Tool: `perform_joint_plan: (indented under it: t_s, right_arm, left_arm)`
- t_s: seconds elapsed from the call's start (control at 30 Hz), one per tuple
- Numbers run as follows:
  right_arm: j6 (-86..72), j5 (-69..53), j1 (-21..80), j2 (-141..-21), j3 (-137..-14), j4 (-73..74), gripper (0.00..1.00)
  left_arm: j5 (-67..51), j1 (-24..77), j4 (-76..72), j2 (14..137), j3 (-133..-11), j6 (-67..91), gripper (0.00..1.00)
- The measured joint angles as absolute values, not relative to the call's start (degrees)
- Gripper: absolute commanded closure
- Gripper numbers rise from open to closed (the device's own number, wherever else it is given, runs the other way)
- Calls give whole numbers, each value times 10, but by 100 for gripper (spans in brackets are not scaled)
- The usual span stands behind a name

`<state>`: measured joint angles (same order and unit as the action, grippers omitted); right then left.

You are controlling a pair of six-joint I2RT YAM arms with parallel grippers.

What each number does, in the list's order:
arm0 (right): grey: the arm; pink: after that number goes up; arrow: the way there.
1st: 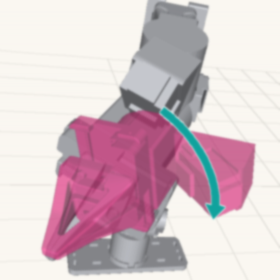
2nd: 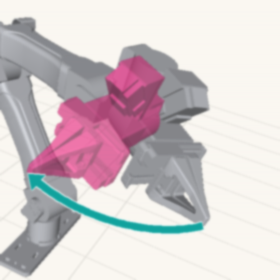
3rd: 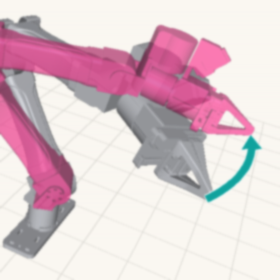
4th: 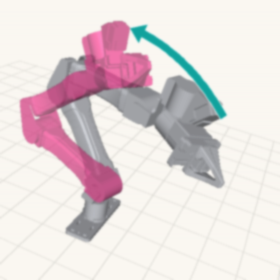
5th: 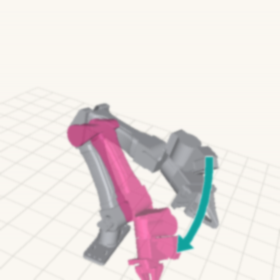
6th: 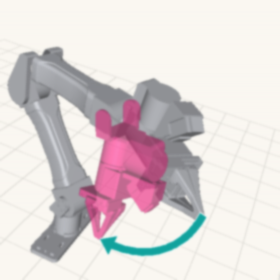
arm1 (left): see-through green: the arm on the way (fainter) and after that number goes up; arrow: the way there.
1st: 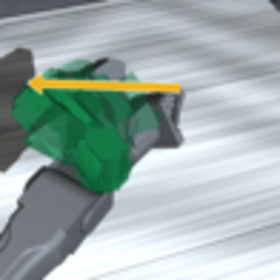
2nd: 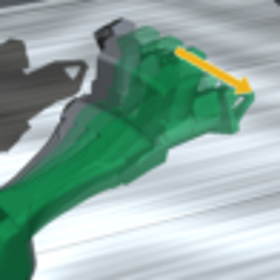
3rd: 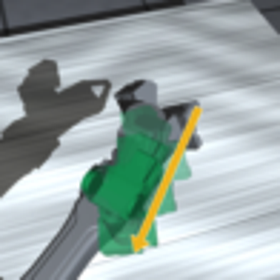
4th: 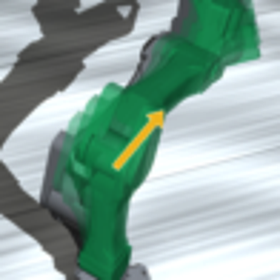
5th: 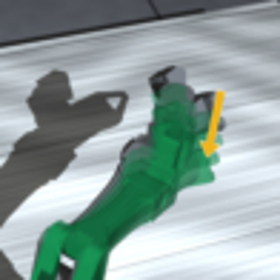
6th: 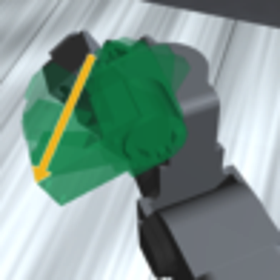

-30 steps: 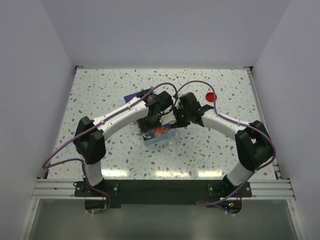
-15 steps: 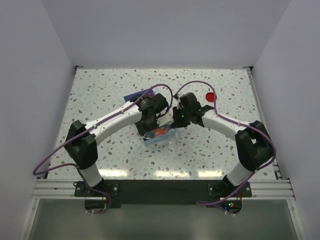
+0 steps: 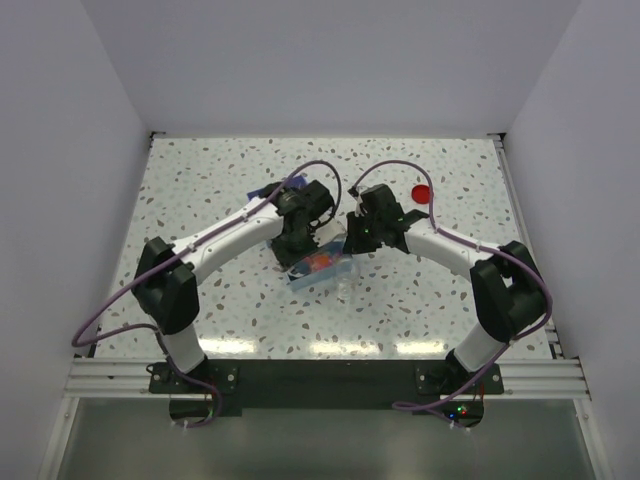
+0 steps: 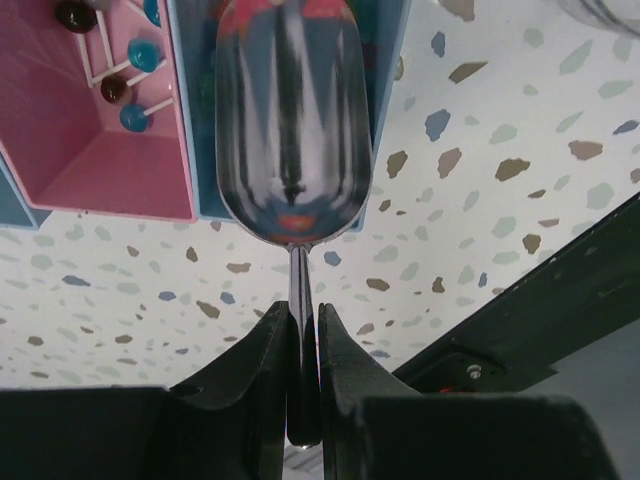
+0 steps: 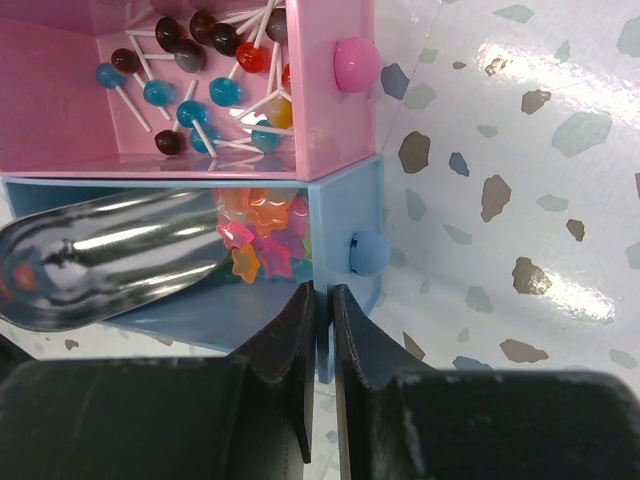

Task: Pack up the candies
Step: Scoop the fake candies from the storage box.

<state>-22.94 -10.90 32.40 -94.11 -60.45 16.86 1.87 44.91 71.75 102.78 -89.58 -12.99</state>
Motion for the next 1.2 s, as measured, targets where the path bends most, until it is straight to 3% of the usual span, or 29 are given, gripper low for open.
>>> perform_joint_plan:
  t_s: [0.2, 0.4, 1.2]
  right_arm:
    - [-226, -109, 324, -941, -604, 167, 100]
    - [-225, -110, 326, -943, -604, 162, 100]
    - [-214, -97, 310, -943, -605, 158, 100]
  left_arm:
    - [-54, 402, 619, 963, -818, -116, 100]
    - [-103, 384, 570, 1004, -788, -116, 100]
    - [-6, 445, 648, 1085, -896, -86, 100]
